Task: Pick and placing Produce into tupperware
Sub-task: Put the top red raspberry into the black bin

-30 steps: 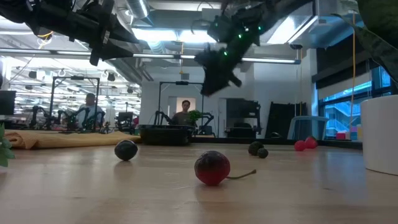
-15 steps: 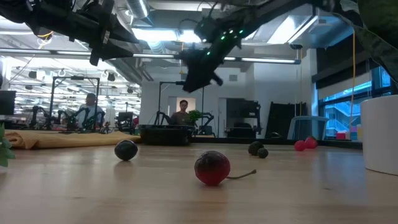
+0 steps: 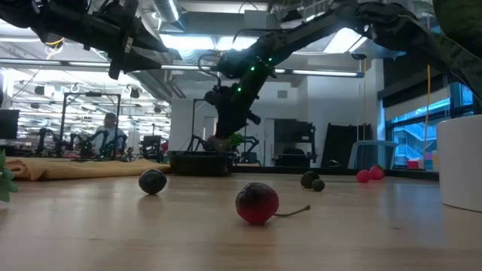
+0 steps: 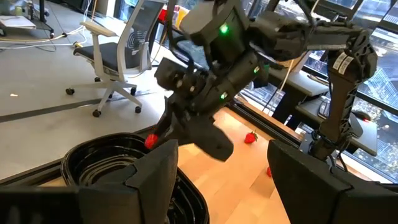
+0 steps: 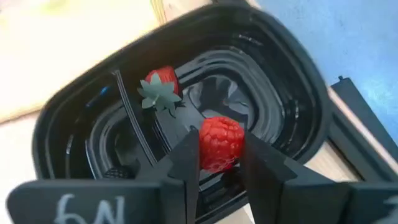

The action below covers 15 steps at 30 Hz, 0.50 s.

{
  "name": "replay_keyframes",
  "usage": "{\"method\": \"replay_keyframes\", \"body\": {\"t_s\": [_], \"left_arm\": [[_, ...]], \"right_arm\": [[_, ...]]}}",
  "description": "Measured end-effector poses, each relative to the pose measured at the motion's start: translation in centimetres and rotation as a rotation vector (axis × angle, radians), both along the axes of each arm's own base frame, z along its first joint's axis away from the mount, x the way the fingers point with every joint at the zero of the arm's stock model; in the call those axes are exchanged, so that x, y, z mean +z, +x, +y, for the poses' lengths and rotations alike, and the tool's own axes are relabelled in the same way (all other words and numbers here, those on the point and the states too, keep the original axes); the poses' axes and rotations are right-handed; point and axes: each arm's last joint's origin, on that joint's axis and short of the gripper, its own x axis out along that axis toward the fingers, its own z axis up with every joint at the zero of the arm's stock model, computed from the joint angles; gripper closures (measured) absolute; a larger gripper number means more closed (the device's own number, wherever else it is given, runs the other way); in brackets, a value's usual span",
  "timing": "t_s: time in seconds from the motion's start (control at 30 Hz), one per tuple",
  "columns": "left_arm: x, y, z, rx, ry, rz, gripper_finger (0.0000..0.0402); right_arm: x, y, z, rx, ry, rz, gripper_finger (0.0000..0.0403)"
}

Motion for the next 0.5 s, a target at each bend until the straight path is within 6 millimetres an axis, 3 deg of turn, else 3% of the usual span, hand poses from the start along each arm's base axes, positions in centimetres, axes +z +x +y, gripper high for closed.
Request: {"method": "replay_keyframes", "body": {"t_s": [0.2, 0.5], "left_arm": [[0.0, 0.0, 0.0, 0.0, 0.0, 0.0, 0.0162], [0.0, 0.0, 0.0, 0.0, 0.0, 0.0, 0.0162]], "right_arm": [[-1.7, 0.1, 0.0, 0.004, 0.028, 0.044, 0.0303], [-1.7, 0.1, -0.1, 0.003, 0.032, 0.043, 0.0303]]}}
